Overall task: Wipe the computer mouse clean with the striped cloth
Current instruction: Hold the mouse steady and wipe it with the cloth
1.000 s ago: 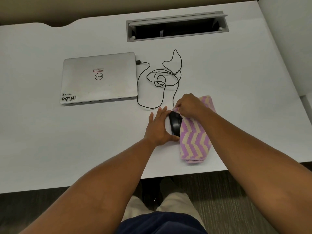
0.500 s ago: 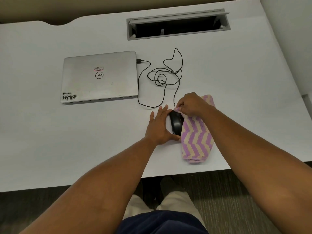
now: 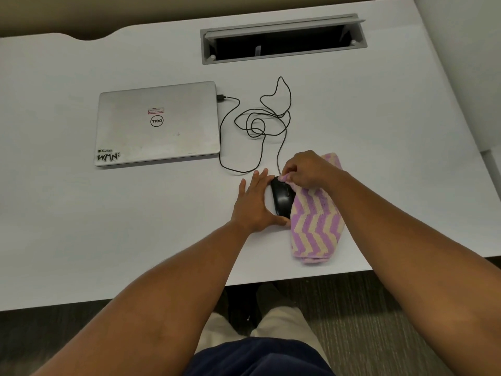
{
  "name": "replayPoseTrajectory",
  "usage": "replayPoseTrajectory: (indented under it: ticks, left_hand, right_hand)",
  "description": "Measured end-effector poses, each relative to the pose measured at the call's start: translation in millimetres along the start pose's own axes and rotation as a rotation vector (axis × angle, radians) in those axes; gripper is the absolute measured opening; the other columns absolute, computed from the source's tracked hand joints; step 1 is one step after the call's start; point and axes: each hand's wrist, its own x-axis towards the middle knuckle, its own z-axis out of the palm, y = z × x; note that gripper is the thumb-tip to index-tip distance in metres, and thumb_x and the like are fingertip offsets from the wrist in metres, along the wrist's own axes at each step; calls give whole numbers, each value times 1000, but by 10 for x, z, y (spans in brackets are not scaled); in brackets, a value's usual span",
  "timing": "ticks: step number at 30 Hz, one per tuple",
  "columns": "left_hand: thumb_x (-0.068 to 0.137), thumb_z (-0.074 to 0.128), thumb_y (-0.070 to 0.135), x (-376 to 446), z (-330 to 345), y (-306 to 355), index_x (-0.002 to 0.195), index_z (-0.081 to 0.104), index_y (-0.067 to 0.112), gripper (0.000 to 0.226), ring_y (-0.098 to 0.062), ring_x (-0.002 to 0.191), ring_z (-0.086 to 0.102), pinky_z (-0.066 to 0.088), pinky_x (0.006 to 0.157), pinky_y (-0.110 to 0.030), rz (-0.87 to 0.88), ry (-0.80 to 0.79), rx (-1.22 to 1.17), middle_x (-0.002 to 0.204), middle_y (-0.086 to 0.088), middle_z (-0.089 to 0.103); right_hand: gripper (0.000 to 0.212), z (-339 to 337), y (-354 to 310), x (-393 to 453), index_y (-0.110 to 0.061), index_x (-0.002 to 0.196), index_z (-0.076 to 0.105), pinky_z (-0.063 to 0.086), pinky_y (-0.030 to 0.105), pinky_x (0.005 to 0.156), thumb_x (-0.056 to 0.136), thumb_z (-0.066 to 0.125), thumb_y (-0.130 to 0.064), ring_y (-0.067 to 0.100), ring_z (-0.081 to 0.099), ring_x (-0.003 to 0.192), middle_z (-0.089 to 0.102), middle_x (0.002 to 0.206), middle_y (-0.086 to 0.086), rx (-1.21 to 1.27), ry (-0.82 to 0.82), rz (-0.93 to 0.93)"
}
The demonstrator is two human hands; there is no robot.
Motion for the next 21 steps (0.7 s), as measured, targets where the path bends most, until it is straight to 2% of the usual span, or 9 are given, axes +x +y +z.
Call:
replayPoseTrajectory:
  ticks: [4,7,10,13,17,21]
  left_hand:
    - [55,83,69,-5,-6,-1,153,24,21,124,-12,152,-1,-4,123,-45,-4,-13,5,165,4,14]
    - [55,82,69,1,-12,10,153,24,21,124,-13,153,0,-4,123,-44,-5,-9,13,165,3,14]
    - [56,82,69,-5,-6,11,153,25,20,123,-15,153,1,-4,123,-45,-2,-7,16,165,2,14]
    - [57,83,68,-5,-3,9,153,24,20,122,-14,153,1,-4,123,-45,2,-7,18,165,2,14]
    - [56,83,67,-3,-7,0,153,25,22,121,-13,153,0,-4,123,-45,7,-10,7,165,3,14]
    - [56,82,69,-1,-5,-4,154,24,22,123,-14,153,0,-4,123,-45,2,-12,23,165,2,12]
  right_hand:
    - [20,-116,4,-57,-27,99,75,40,19,68,82,71,-35,11,59,93,70,103,-5,21,-217,-78]
    - [23,-111,44,-37,-22,102,75,38,19,70,84,69,-35,9,55,89,70,105,-2,48,-92,-40]
    - [26,-23,34,-10,-17,106,74,40,23,77,87,66,-33,13,57,94,70,110,2,29,39,19]
    - [26,5,6,-32,-18,107,73,40,23,78,87,66,-33,12,57,94,70,110,1,29,15,5]
    - [22,-41,27,-105,-23,104,74,41,23,77,85,69,-31,15,62,99,69,102,-5,148,-88,-43]
    - [27,17,44,-62,-18,107,72,43,23,79,87,66,-35,16,60,100,70,111,2,74,52,49]
